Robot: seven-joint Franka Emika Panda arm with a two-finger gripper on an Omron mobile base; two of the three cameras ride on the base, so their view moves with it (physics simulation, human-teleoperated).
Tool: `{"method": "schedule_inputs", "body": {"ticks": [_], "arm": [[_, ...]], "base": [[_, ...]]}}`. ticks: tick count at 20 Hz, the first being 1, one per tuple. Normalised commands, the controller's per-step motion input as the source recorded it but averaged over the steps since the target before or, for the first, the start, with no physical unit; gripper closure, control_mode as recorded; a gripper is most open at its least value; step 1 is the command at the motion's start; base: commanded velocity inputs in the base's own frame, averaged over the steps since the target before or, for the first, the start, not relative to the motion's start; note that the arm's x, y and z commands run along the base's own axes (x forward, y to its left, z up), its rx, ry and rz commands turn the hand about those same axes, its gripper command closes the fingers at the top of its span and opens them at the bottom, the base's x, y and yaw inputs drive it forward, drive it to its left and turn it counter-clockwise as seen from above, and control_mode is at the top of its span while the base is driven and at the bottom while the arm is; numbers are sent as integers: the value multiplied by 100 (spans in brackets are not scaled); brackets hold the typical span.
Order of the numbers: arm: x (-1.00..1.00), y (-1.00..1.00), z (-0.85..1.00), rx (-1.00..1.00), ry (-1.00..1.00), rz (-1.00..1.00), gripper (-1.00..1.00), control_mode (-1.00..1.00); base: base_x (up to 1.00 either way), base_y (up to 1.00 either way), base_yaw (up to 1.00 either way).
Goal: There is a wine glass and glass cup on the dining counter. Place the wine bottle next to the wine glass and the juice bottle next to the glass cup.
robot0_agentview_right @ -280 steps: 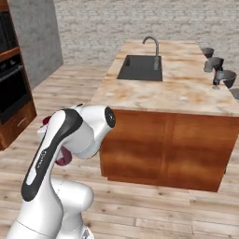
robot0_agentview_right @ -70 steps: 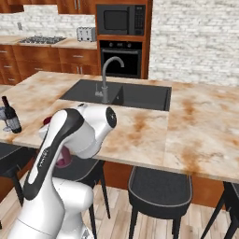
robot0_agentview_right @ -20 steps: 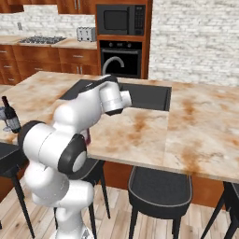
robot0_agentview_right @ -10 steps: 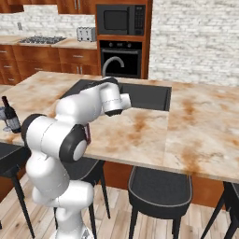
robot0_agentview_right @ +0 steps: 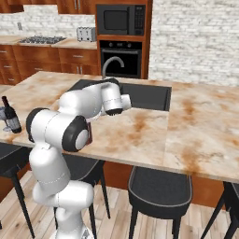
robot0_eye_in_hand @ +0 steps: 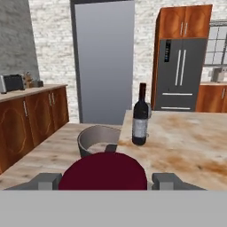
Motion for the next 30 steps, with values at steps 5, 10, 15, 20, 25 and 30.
{"method": "schedule_inputs", "body": {"ticks": [5,10,15,20,25,30], "arm": [[24,11,-18,0,0,-6,100,-100],[14,8,-22,0,0,-4,100,-100],[9,1,-23,0,0,-1,100,-100],[15,0,-16,0,0,0,100,-100],[2,0,-24,0,0,0,100,-100],[0,0,-30,0,0,0,-100,-100]], "base": [[0,0,0],[0,0,0],[0,0,0],[0,0,0],[0,0,0],[0,0,0]]}}
